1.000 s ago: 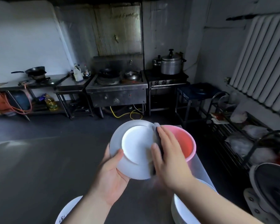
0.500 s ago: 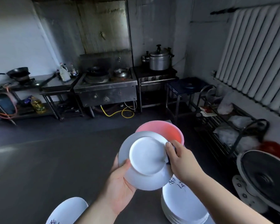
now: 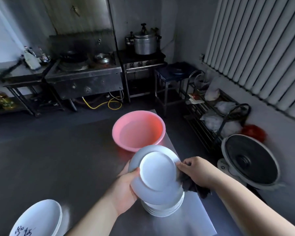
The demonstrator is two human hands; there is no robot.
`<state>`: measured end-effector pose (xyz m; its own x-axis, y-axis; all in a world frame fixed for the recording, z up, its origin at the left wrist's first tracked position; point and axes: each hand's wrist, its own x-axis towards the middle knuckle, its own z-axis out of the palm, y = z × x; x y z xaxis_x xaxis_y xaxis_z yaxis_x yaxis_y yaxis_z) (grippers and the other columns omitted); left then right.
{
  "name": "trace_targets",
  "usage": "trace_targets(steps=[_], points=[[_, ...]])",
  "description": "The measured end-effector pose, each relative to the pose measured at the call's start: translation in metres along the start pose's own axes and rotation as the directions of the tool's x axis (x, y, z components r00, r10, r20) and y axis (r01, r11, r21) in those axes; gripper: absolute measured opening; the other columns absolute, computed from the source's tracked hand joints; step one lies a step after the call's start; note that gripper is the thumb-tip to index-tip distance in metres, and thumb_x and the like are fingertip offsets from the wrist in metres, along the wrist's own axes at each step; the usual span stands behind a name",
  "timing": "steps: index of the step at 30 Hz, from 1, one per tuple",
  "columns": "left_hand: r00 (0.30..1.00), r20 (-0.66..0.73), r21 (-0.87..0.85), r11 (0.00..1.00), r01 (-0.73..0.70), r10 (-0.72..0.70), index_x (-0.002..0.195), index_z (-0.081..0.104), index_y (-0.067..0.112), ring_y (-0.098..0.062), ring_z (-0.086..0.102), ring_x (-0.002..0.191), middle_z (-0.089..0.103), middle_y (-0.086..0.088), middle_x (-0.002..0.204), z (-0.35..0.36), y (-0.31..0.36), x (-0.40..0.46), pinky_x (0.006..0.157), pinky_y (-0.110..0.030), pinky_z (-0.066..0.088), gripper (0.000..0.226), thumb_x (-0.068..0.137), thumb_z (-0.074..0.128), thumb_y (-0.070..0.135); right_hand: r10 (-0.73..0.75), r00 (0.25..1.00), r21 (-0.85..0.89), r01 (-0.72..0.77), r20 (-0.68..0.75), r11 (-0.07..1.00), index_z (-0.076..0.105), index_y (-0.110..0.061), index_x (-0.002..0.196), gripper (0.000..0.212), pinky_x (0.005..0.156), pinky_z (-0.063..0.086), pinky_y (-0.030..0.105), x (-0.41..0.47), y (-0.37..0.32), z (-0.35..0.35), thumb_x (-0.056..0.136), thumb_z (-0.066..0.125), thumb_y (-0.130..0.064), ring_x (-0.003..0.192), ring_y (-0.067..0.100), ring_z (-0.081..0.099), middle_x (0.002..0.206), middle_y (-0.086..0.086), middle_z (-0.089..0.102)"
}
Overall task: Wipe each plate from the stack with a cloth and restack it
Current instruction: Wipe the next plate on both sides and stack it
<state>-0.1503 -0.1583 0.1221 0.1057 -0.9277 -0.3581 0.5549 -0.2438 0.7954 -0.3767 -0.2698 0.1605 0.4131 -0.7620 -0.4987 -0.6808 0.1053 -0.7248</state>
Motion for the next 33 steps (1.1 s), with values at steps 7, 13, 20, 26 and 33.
trace_targets(steps=[7, 13, 20, 26, 33], points=[[0.988, -0.149, 0.236, 0.972, -0.008, 0.044, 0.142, 0.058, 0.024, -0.022, 0.062, 0.132, 0.068, -0.002, 0.139, 0.02, -0.014, 0.015, 0.119, -0.052, 0.039, 0.04, 0.108, 0.051, 0.043, 0.026, 0.999, 0.133, -0.022, -0.03, 0.991, 0.073, -0.005, 0.091, 0.072, 0.064, 0.057, 0.033, 0.003, 0.019, -0.013, 0.11, 0.023, -0.053, 0.063, 0.032, 0.074, 0.08, 0.007, 0.08], [0.973, -0.231, 0.184, 0.981, 0.057, -0.013, 0.163, 0.03, 0.018, -0.018, 0.037, 0.152, 0.032, 0.004, 0.167, 0.013, -0.024, 0.021, 0.129, -0.045, 0.024, 0.099, 0.088, 0.065, 0.073, -0.056, 0.996, 0.247, 0.071, -0.066, 0.967, 0.048, -0.005, 0.101, 0.032, 0.046, 0.043, 0.033, 0.024, 0.042, -0.009, 0.106, 0.049, -0.036, 0.051, 0.036, 0.06, 0.074, 0.011, 0.077], [0.956, -0.29, 0.806, 0.528, 0.267, -0.042, 0.118, 0.054, 0.027, -0.015, 0.057, 0.076, 0.063, -0.001, 0.101, -0.002, -0.042, 0.024, 0.062, -0.03, 0.045, 0.024, 0.1, 0.038, 0.023, -0.037, 0.996, 0.093, 0.044, -0.077, 0.995, 0.052, -0.035, 0.11, 0.026, 0.044, 0.05, 0.046, 0.042, 0.064, 0.009, 0.087, 0.056, -0.023, 0.049, 0.042, 0.066, 0.079, 0.01, 0.073], [0.931, -0.354, 0.878, 0.374, 0.298, 0.089, 0.122, 0.053, 0.032, -0.013, 0.061, 0.096, 0.064, 0.006, 0.113, -0.013, -0.061, 0.038, 0.075, -0.03, 0.051, 0.027, 0.099, 0.041, 0.025, -0.041, 0.998, -0.078, 0.037, -0.049, 0.996, 0.049, -0.04, 0.113, 0.03, 0.047, 0.057, 0.049, 0.048, 0.068, 0.018, 0.091, 0.049, -0.021, 0.053, 0.046, 0.067, 0.069, 0.001, 0.075], [0.925, -0.333, 0.939, -0.027, 0.343, 0.185, 0.131, 0.043, 0.025, -0.03, 0.066, 0.098, 0.069, -0.001, 0.109, -0.01, -0.062, 0.044, 0.067, -0.037, 0.041, 0.028, 0.105, 0.044, 0.036, -0.092, 0.983, -0.269, 0.047, -0.157, 0.962, 0.05, -0.046, 0.116, 0.028, 0.051, 0.061, 0.042, 0.064, 0.077, 0.026, 0.091, 0.051, -0.034, 0.046, 0.013, 0.068, 0.073, -0.011, 0.071]])
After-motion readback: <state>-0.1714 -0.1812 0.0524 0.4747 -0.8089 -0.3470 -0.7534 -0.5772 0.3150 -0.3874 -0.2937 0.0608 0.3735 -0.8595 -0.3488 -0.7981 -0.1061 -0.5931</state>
